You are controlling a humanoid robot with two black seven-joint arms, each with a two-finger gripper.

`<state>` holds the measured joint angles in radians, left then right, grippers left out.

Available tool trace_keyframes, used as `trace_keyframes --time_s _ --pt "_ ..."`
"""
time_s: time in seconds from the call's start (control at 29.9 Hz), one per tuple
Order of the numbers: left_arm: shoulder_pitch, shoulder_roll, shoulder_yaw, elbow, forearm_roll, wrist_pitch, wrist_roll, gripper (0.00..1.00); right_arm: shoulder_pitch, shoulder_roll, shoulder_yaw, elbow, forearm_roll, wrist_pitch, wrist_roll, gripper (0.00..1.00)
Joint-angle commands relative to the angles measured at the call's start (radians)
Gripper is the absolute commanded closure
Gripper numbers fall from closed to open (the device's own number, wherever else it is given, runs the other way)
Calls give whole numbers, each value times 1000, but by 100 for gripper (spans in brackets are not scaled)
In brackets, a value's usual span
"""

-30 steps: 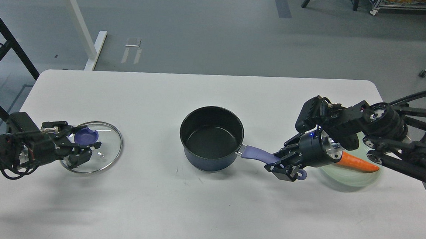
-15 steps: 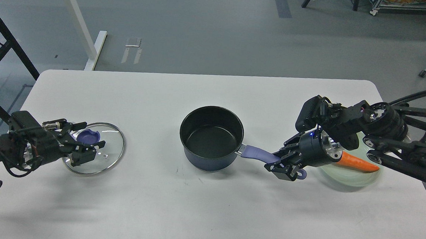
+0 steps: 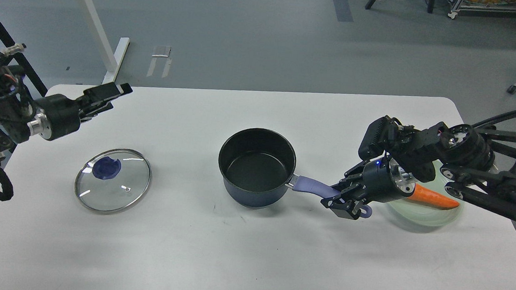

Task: Open pot lid
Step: 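Open the left gripper and raise it away from the lid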

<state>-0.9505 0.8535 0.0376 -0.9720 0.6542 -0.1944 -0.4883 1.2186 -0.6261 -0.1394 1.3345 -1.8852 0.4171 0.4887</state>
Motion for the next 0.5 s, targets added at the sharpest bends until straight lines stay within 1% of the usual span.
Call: trace_keyframes --time_s 0.0,0.13,0.27,0.33,0.4,0.43,0.47 --pt "-23 -4 -53 -1 -341 -131 0 5 -1 0 -3 0 0 0 0 70" --pt "-46 -10 -79 3 -498 -137 0 3 -2 0 -3 0 0 0 0 68" --pt "-73 -16 -84 10 -509 -137 0 2 -2 2 -3 0 0 0 0 58" --pt "-74 -16 -84 9 -509 -140 0 1 -1 0 -3 0 0 0 0 48" --pt "-74 -17 -84 10 -509 -139 0 1 -1 0 -3 0 0 0 0 41" --pt "-74 -18 -84 10 -509 -135 0 1 -2 0 -2 0 0 0 0 34" --pt "-74 -22 -84 10 -509 -134 0 1 -2 -1 0 0 1 -1 0 24"
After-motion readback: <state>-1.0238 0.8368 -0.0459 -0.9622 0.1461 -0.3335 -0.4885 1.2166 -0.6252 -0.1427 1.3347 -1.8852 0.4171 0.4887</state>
